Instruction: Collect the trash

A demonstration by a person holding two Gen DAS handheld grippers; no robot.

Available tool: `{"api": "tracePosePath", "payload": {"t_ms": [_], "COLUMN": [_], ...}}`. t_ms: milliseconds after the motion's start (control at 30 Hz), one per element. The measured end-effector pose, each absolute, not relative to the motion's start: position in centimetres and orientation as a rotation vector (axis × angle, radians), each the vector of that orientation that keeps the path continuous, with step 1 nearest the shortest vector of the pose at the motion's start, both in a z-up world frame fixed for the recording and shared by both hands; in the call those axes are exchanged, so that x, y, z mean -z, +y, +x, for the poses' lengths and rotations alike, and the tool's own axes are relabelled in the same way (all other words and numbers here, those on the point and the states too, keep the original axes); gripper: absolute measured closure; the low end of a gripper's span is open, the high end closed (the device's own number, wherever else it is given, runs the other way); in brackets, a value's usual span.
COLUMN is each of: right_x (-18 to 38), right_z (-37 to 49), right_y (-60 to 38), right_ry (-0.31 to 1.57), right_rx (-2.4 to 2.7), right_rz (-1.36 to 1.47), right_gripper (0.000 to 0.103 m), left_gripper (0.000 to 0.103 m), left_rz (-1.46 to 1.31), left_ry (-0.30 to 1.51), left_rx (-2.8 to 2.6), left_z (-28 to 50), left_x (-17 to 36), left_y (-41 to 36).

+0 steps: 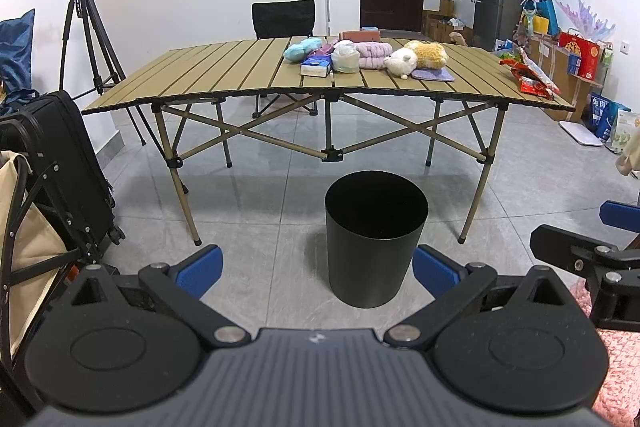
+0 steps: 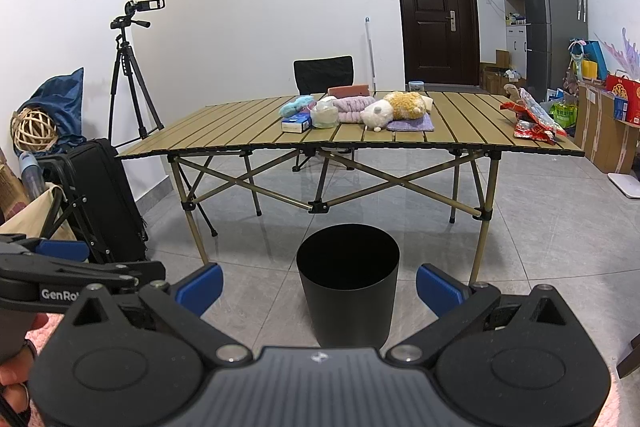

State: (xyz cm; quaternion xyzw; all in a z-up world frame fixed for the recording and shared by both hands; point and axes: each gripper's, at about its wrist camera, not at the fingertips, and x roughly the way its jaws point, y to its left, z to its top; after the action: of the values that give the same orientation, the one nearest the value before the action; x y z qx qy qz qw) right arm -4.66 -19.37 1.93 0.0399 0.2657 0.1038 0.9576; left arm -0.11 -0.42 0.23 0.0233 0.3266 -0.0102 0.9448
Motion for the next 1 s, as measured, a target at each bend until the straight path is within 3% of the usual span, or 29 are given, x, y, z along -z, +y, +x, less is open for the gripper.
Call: {"api": "tracePosePath", "payload": {"t_ms": [1000], "right_x": [-2.22], "right_z": [-4.82], "right_y": [-19.00], "right_ry": [0.537], "right_rx": [-0.214], "right_rz": [0.075], "right_gripper": [0.000], "left_gripper": [0.000], "left_rz": [0.044], "left_ry": [0.659], "left_rx": [0.023], "left_z": [0.04], "left_x": [-0.51], "left_y": [-0.46]}}
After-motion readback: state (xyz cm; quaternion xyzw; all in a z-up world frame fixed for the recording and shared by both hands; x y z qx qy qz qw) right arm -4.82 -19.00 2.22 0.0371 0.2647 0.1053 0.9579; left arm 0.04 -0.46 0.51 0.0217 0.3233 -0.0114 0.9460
